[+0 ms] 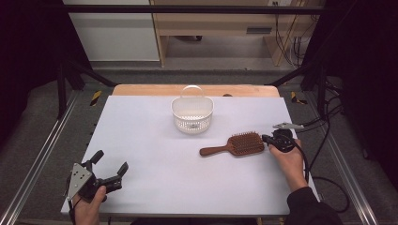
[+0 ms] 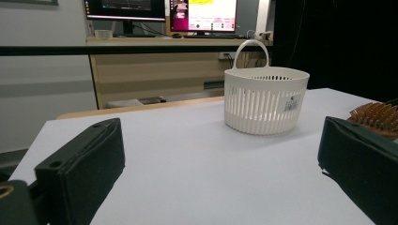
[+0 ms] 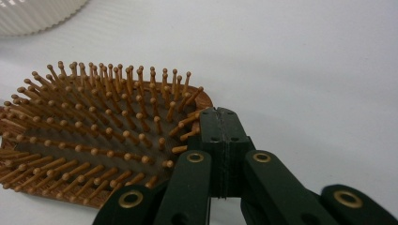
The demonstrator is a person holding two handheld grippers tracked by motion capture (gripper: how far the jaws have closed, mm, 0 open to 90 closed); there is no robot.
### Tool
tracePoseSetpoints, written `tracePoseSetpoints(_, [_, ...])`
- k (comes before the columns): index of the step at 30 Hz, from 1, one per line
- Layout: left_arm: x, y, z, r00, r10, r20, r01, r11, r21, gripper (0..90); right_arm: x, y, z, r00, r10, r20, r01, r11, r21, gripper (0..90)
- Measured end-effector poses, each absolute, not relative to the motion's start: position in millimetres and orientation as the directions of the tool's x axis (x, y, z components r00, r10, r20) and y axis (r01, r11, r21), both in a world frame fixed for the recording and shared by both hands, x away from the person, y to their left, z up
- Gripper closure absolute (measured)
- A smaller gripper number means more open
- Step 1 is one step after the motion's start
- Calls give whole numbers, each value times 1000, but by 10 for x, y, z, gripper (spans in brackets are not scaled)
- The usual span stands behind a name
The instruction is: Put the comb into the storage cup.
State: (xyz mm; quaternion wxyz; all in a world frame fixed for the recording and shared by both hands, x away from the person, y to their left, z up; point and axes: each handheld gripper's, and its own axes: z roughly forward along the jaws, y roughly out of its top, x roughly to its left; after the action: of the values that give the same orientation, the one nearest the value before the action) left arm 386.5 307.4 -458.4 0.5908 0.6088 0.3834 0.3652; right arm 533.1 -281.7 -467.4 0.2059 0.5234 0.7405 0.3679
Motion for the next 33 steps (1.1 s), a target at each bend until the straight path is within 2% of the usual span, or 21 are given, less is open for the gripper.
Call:
tracePoseSetpoints(16, [3868,3052,-4585,453,891,-10,39,-9,999,9,5341,-2479,-4667,-446,892,74,606,240,759,900])
tracePoseSetpoints(33, [3870,3057,-4589,457,889,-17,44,-4,999,9,5294,-1699,-4645,-576,816,50,555,346,756,900])
